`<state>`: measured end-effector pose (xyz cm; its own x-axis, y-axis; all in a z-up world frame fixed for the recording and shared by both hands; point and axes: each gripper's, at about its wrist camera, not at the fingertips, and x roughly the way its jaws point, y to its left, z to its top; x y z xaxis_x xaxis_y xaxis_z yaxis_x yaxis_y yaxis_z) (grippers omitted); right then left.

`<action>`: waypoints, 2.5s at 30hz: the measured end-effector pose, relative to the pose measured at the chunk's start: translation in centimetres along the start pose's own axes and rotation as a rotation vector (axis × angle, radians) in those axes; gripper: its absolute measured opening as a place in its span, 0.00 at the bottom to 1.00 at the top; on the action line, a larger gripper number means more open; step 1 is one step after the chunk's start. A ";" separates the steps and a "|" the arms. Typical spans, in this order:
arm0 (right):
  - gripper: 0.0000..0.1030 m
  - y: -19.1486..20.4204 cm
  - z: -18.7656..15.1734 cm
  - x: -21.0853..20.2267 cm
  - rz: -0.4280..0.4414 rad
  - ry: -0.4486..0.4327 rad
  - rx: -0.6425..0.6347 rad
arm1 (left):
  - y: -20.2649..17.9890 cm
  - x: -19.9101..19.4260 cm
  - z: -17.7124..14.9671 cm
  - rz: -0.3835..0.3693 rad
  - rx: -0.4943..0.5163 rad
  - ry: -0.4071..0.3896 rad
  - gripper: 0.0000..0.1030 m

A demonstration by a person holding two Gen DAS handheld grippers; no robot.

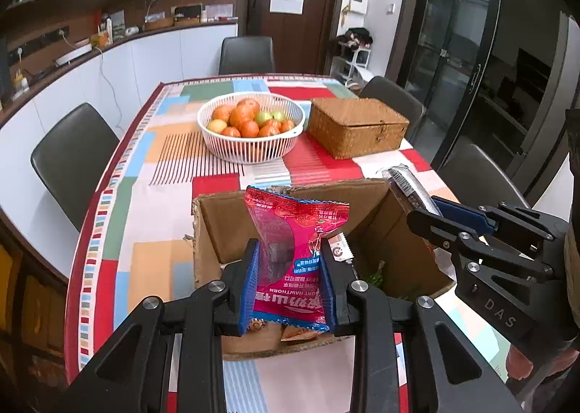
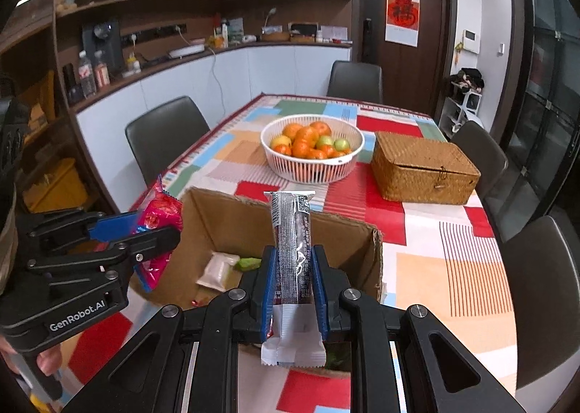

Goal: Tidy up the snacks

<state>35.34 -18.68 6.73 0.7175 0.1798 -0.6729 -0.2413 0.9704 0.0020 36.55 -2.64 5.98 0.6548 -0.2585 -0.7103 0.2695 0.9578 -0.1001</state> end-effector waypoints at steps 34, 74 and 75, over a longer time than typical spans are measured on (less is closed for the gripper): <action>0.82 2.3 -9.8 -12.4 -0.140 -0.220 0.095 | -3.6 -13.9 -11.3 0.225 0.030 -0.304 0.86; 0.91 3.7 -15.3 -19.3 -0.183 -0.320 0.093 | -5.7 -19.8 -17.3 0.291 0.027 -0.430 1.00; 0.91 3.7 -15.4 -19.2 -0.186 -0.321 0.092 | -5.6 -19.9 -17.4 0.293 0.028 -0.431 1.00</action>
<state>10.58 -20.99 8.32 0.9150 0.0266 -0.4026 -0.0386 0.9990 -0.0217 9.76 -0.72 8.54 0.9352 -0.0142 -0.3537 0.0463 0.9955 0.0826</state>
